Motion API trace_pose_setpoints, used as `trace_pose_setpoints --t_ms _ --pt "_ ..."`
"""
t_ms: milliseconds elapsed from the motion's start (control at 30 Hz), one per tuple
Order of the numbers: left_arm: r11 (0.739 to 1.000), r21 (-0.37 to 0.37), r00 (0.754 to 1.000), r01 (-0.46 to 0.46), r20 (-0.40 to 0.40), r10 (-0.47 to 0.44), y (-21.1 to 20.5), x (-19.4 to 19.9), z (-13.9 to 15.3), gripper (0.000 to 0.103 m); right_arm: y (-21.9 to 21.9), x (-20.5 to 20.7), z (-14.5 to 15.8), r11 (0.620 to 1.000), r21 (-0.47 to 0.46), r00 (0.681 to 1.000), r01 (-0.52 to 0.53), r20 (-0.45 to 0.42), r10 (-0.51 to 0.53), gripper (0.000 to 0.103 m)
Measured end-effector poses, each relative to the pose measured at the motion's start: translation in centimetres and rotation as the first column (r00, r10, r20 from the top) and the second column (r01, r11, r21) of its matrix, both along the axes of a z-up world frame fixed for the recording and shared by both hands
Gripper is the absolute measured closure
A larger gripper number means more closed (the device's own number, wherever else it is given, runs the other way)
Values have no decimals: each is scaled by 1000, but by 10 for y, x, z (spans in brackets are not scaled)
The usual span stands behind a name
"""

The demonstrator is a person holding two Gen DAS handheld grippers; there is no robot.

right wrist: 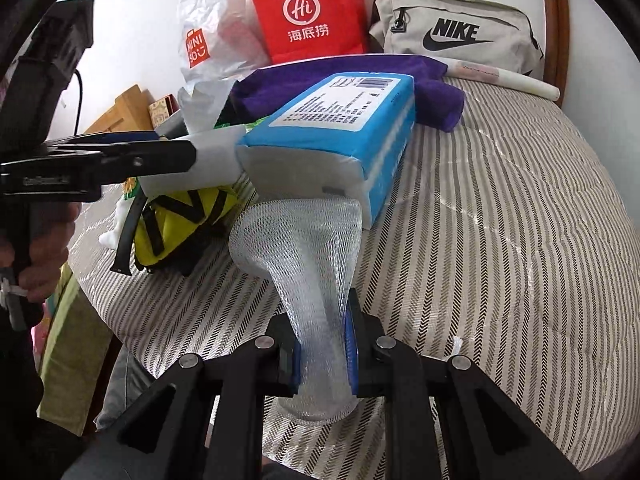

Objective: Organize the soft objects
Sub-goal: 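Grasp the white sponge block with the left gripper while the right gripper holds the mesh bag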

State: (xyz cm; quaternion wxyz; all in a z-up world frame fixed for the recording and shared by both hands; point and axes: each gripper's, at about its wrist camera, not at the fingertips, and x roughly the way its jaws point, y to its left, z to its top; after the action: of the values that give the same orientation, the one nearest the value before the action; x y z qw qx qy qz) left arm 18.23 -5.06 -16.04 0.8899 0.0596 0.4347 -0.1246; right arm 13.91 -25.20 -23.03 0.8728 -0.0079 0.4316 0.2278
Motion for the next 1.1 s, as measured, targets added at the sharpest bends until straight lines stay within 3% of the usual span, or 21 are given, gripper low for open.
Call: trace_pose_setpoints --t_ms 67,200,467,633,933,1100 --pt "1000 7 1000 12 -12 -12 -2 2 -4 27 1 2 0 1000 -1 1000 -4 -4 4 86" --pt "1000 9 1000 21 14 -21 -3 -2 -4 32 2 4 0 1000 -7 1000 -4 -8 4 86" --pt "997 -75 998 -15 57 19 19 -19 18 32 9 3 5 999 -42 1000 -1 -3 1 86" --pt "986 -166 998 -20 54 29 41 -37 26 32 16 1 11 999 -46 1000 -12 -1 12 86" --pt "970 -227 990 -83 95 107 75 -43 42 32 30 -2 22 996 -87 1000 -21 4 22 86" --pt "968 -225 984 -111 112 138 88 -42 52 32 35 -1 32 996 -91 1000 -18 5 19 86"
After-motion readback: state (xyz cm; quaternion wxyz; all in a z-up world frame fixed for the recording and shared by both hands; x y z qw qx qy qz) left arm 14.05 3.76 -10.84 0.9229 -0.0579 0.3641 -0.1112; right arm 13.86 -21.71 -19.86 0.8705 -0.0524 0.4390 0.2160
